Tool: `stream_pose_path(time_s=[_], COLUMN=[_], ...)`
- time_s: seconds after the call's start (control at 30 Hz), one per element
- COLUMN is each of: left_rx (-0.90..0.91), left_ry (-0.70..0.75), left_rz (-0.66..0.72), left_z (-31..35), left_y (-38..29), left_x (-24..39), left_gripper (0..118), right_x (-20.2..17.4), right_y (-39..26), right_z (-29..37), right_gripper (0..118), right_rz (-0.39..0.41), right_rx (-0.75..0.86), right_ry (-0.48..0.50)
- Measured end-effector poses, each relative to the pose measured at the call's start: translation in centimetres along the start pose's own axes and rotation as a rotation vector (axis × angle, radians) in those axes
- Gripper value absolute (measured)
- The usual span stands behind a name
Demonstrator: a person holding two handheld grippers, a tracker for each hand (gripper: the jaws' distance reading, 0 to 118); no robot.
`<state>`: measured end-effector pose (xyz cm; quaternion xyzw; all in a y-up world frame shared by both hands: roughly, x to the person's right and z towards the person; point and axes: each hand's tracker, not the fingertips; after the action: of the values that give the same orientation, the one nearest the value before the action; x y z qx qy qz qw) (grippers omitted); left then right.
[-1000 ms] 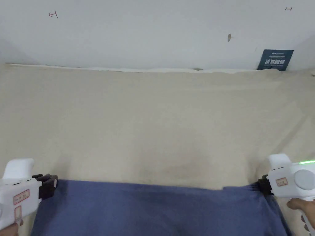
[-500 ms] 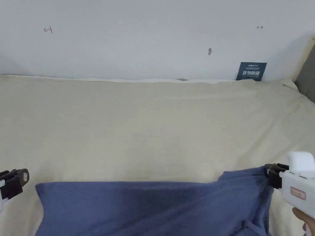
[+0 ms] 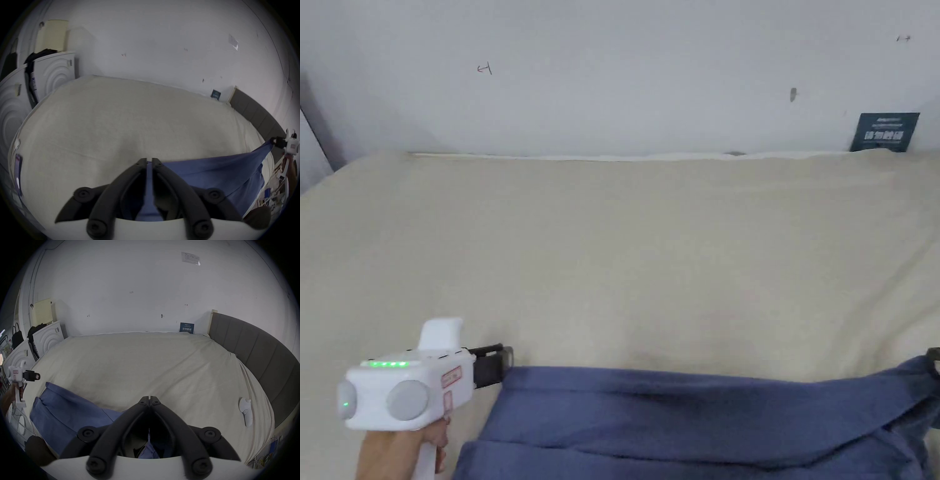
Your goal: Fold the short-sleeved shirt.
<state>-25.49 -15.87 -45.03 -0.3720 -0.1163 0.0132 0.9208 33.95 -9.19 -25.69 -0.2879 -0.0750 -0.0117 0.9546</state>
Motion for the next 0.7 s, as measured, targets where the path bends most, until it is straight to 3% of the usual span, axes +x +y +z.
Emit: stream_pose_path(time_s=[0.17,0.2,0.3,0.37,0.57,0.7], left_rx=[-0.185,-0.193,-0.195,-0.164,-0.075,0.014], left_ry=[0.039,0.038,0.040,-0.004,-0.045,-0.081], left_rz=[-0.048,-0.062,-0.089,-0.068,0.030,0.014], left_z=[-7.2,-8.1,-8.3,-7.1,-3.7,0.0], left_y=[0.2,-0.1,-0.9,-0.1,0.6,-0.2], left_x=[0.1,0.2,1.0,0.4,-1.0,-0.4], left_gripper=[89,76,65,2,2,1], right_x=[0.7,1.1,1.2,1.3,0.2,-0.3], right_y=[-0.5,-0.6,-0.8,-0.6,0.5,1.1], right_z=[-1.4,-1.6,-1.8,-2.1,-2.0,-0.4], right_gripper=[0,0,0,1,1,1], right_rz=[-0.023,-0.039,-0.073,-0.069,-0.056,-0.032], right_rx=[-0.027,-0.031,-0.036,-0.045,-0.027,-0.004], right_ry=[-0.004,-0.004,0.013,0.009,0.015,0.003])
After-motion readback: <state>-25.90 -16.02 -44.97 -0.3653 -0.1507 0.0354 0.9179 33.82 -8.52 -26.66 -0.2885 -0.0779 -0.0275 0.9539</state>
